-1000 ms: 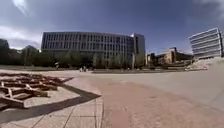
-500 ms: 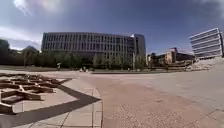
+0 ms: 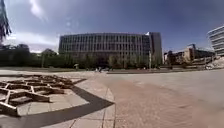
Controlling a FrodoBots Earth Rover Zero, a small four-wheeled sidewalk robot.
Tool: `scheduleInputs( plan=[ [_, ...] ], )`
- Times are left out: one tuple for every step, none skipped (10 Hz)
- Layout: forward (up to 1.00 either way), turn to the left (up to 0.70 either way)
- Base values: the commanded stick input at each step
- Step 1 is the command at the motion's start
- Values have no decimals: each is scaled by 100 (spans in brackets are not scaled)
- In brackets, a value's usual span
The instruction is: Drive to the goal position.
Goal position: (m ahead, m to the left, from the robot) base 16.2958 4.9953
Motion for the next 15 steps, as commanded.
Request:
scheduleInputs(
  plan=[
    [50,0],
    [50,0],
    [50,0],
    [50,0],
    [50,0],
    [50,0],
    [50,0],
    [50,0],
    [50,0],
    [50,0],
    [50,0],
    [50,0],
    [50,0],
    [50,0],
    [50,0]
  ],
)
